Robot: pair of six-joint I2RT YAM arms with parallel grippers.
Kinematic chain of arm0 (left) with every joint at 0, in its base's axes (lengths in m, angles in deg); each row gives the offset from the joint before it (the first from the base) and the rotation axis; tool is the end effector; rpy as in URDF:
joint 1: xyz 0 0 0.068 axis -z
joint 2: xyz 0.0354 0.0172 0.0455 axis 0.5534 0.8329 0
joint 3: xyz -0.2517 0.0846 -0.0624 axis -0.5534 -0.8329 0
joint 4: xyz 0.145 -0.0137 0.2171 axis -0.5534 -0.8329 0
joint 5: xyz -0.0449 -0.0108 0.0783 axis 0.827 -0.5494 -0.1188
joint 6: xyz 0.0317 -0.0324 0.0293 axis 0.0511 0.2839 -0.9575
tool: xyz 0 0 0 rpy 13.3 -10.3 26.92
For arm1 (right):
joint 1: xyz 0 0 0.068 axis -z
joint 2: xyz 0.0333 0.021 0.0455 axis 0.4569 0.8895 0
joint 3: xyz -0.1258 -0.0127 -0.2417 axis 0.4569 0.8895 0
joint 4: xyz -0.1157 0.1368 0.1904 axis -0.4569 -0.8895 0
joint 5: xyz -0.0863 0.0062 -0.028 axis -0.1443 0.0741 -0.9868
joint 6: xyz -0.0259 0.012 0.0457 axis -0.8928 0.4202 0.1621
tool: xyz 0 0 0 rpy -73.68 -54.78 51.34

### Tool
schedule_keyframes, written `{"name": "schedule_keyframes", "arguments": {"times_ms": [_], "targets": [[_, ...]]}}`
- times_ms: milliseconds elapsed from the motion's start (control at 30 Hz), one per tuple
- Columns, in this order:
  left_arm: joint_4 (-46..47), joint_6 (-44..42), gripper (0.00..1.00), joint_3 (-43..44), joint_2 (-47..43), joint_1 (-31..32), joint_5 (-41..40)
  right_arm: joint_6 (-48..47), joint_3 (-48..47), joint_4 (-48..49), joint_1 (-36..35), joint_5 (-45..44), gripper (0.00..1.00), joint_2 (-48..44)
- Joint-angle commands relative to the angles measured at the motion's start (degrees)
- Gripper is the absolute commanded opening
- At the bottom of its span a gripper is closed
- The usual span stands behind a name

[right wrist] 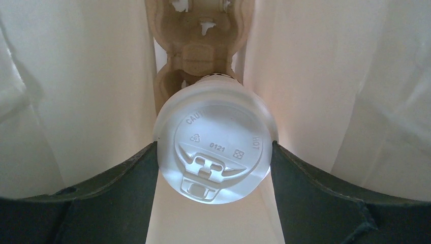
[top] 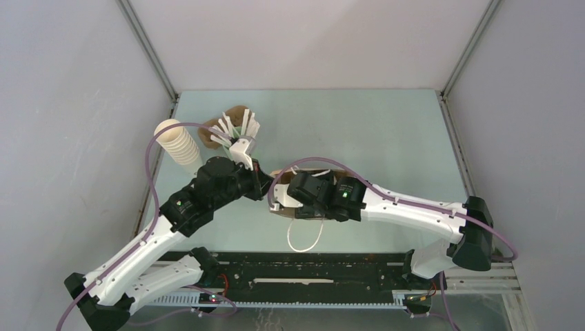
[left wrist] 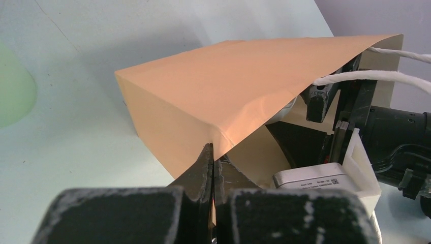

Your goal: Pack the takeout coffee

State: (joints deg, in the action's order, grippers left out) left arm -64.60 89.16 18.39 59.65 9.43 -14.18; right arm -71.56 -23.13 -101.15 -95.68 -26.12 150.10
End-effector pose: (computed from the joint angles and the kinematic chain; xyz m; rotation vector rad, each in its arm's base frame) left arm 0.1292 -0.1215 0.3395 0.3095 2.0343 -0.7987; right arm 0.1255 0.2729 0.3048 -1.8377 1.6183 -0.3951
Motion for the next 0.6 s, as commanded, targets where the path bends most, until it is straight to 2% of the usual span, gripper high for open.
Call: {"name": "schedule_keyframes", "arguments": {"times_ms": [0,367,567], "targets": [[2.84,-1.90,0.00,-0.63,-1.16,0.49,-0.55,0.01,1.03,0.08,-0.62,0.24,0.59,-1.11],[3.50,-2.82,0.00,-3.99,-2.95,0.51,-0.64,-1.01,1.45,5.92,-0.59,4.48,0.59,0.51],[3.49,-2.73,0.00,-6.01,-4.20,0.49,-1.04,-0.17,1.44,5.16,-0.42,11.57,0.60,-2.04]]}}
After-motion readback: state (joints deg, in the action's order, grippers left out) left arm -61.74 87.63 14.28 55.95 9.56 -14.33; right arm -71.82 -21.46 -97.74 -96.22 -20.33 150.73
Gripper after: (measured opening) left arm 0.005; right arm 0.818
